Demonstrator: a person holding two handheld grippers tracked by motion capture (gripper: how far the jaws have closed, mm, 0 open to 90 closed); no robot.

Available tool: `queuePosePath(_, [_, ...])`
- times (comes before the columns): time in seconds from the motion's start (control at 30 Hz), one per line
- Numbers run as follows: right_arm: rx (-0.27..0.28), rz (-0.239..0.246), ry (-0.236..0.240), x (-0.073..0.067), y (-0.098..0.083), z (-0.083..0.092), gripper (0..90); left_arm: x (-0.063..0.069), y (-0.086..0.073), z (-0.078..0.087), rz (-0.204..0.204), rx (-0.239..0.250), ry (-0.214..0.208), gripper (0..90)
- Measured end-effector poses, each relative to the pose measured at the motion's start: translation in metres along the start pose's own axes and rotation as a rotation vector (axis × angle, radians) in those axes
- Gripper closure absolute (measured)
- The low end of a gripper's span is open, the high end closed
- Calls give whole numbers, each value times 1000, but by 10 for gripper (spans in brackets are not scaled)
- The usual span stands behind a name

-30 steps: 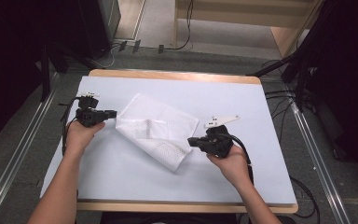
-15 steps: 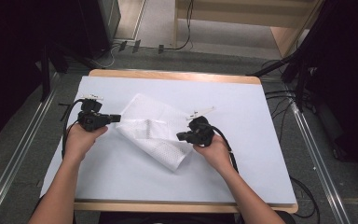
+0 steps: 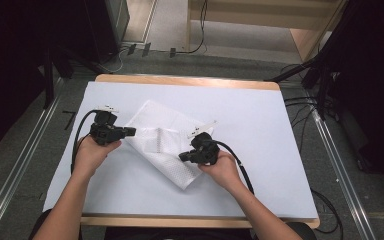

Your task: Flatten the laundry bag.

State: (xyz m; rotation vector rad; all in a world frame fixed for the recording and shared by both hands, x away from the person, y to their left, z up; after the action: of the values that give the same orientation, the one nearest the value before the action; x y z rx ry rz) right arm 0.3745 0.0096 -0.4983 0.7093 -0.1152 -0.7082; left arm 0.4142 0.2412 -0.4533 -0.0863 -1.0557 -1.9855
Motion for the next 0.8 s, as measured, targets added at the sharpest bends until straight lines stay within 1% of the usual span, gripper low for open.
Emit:
queuePosePath(0.07, [10, 4, 12, -6, -2, -1, 900, 0, 0, -1, 0, -3, 0, 878])
queuePosePath(0.17, [-5, 19, 23, -15, -6, -4, 900, -1, 0, -2, 0, -5, -2, 873])
queuePosePath(0.27, [-2, 32, 35, -23, -7, -6, 900, -1, 1, -4, -5, -10, -2, 861])
queuePosePath(0.33, [0, 36, 47, -29, -8, -7, 900, -1, 1, -6, -8, -13, -2, 848])
queuePosePath(0.53, [-4, 70, 73, -47, -11, -11, 900, 1, 5, -13, -25, -16, -6, 793])
queuePosePath(0.67, [-3, 79, 82, -55, -11, -14, 900, 3, 7, -18, -48, -27, -7, 745])
queuePosePath(0.7, [-5, 78, 83, -56, -12, -14, 900, 4, 8, -20, -49, -28, -13, 733])
queuePosePath(0.8, [6, 80, 79, -56, -10, -12, 900, 7, 10, -27, -69, -45, -22, 687])
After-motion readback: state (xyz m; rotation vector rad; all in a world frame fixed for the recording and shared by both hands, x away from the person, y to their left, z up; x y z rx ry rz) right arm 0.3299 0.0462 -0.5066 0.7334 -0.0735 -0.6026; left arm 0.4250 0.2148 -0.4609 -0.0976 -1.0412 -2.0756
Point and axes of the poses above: each handheld gripper's, and its own axes: z roughly backward along the jaws, y roughly out of its top, x roughly to its right, the point moved 7 cm from there along -z, roughly forward along the jaws, and after that the axes turned 14 degrees about -y, right-handed, at the moved point
